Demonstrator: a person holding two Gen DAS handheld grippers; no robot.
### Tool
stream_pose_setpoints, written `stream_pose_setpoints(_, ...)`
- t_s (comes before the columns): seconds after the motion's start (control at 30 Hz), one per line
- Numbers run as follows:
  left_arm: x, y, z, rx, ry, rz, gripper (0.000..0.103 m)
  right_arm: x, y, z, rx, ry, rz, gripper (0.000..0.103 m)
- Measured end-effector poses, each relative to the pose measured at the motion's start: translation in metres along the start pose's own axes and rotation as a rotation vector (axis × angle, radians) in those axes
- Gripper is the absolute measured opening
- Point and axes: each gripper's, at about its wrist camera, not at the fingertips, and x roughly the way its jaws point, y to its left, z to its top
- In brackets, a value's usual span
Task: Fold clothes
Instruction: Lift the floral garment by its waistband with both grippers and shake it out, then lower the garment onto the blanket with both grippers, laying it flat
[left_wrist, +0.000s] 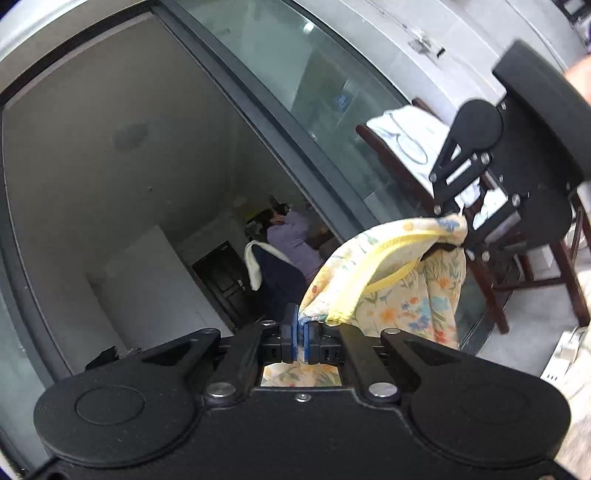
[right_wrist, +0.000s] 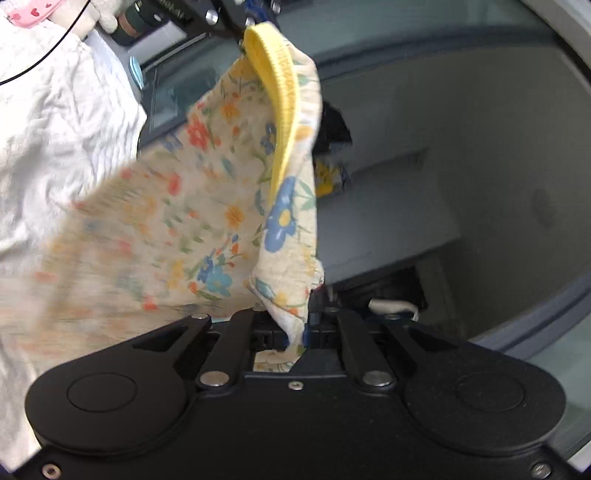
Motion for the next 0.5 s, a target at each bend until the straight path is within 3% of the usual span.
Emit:
stream_pose_setpoints(0.13,-0.007,-0.048,-0.054,0.017,0.082,-0.083,0.003,0.001,0.061,-0.017,-0.056,0.025,0.096,0.007)
stream_pose_setpoints(0.27,-0.019,-0.13,-0.138,-0.024,0.224,-0.196,0.003,0.001,0.155,-0.036,-0.043,0.047,0.258,0.007)
stream_pose_setpoints(0.4,-0.039,-0.227,-0.232,-0.084,0.406,-0.29,0.003,0.006,0.288,-0.062,0.011,0.086,0.458,0.007)
stream_pose_setpoints(0.43,-0.051,-0.236,-0.249,-0.085,0.435,-0.31,0.003,0.006,0.33,-0.068,0.023,0.097,0.512,0.007)
stream_pose_setpoints(0.5,-0.074,-0.281,-0.297,-0.109,0.532,-0.388,0.003,0.007,0.385,-0.076,0.062,0.122,0.602,0.007)
